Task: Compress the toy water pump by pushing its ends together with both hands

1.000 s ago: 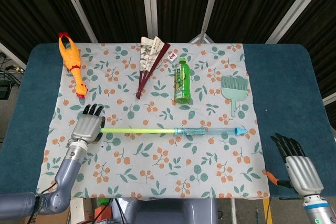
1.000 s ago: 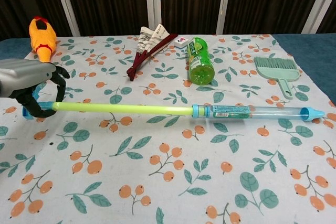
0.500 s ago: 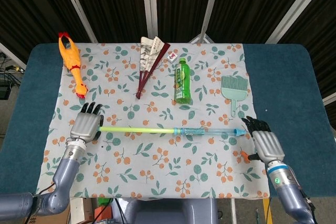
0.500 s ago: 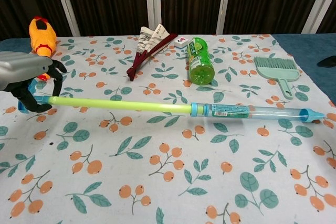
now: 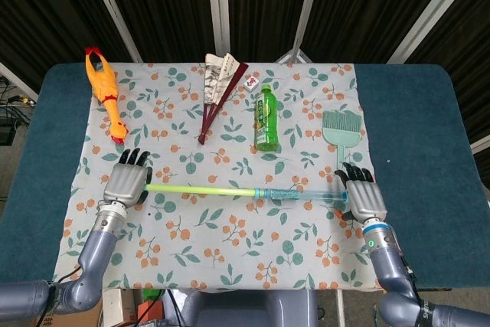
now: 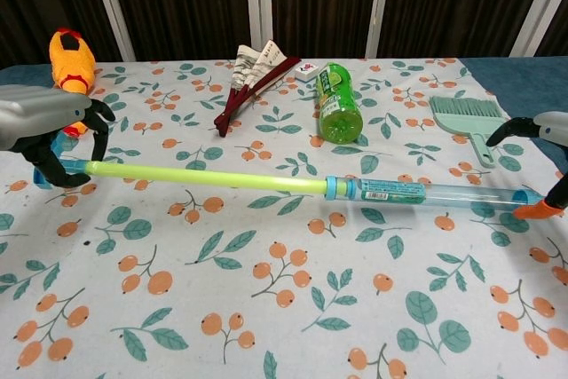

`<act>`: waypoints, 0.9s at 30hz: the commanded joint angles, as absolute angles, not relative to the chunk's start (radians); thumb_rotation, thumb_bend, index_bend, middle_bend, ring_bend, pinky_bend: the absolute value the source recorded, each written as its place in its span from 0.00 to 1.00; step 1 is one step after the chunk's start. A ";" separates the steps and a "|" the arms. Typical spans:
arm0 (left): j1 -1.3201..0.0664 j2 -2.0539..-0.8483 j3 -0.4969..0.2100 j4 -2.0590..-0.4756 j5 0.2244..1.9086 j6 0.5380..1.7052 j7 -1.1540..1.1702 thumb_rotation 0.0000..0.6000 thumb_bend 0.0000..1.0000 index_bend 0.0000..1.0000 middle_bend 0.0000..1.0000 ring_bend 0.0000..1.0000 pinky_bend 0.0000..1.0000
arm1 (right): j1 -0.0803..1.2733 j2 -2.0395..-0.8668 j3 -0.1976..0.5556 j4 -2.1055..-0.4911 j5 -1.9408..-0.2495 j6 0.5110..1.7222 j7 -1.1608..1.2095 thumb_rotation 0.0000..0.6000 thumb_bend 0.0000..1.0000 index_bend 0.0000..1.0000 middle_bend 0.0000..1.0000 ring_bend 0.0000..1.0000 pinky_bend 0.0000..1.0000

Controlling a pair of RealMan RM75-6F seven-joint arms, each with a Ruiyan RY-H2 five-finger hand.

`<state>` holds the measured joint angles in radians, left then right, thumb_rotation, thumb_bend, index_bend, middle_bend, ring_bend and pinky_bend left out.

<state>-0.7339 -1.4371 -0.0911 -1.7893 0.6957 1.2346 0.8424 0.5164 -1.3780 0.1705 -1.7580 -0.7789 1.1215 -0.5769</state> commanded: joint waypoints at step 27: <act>-0.742 -1.438 -0.096 -1.818 0.679 1.254 0.857 1.00 0.48 0.59 0.08 0.00 0.02 | 0.538 -1.422 0.135 -1.656 -0.722 1.125 -0.578 1.00 0.26 0.37 0.00 0.00 0.00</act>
<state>-0.7421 -1.4384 -0.0955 -1.8177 0.6788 1.2537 0.8572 0.5378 -1.4211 0.1353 -1.6570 -0.7225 1.1259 -0.5790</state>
